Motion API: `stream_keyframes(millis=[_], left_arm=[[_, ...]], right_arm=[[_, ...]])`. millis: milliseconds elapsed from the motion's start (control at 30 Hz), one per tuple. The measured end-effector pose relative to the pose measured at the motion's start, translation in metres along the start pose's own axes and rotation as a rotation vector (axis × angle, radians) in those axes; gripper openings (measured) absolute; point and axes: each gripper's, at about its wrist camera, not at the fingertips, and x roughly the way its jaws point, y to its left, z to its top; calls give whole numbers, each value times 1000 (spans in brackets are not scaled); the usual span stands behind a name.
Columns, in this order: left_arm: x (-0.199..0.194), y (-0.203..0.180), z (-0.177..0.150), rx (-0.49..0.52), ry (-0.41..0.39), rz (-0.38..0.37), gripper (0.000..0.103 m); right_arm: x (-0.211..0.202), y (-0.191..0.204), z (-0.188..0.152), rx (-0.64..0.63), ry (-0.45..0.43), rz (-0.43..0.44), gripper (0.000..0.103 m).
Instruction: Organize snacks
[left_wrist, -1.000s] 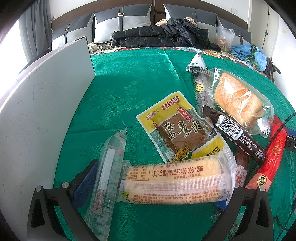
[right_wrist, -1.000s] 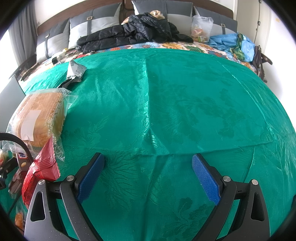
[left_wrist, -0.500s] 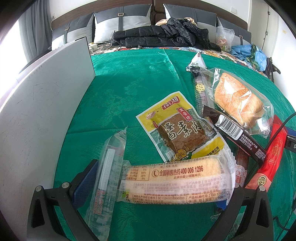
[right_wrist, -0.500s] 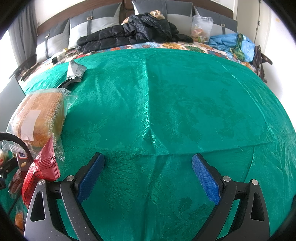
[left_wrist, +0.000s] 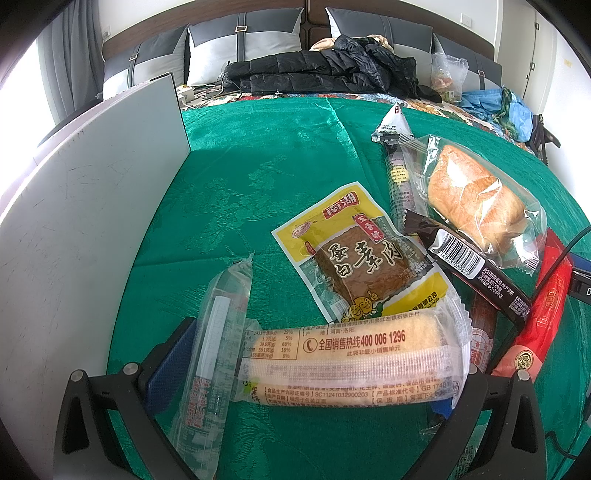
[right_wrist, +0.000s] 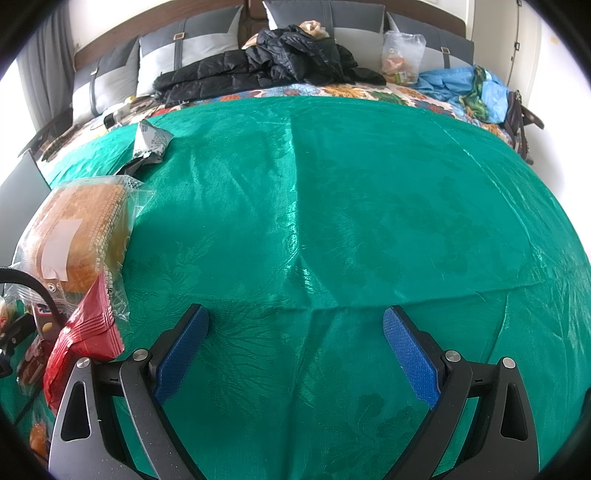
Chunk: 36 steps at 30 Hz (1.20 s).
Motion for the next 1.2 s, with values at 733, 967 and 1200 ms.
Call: stream_keyframes(millis=[733, 967, 1200], left_arm=[[0, 0, 0, 0, 0, 0, 103], [0, 0, 0, 0, 0, 0, 103], [0, 0, 0, 0, 1, 0, 103]], right_arm=[[2, 2, 1, 0, 0, 0, 98], [2, 2, 1, 0, 0, 0, 98], [2, 2, 1, 0, 0, 0, 98]])
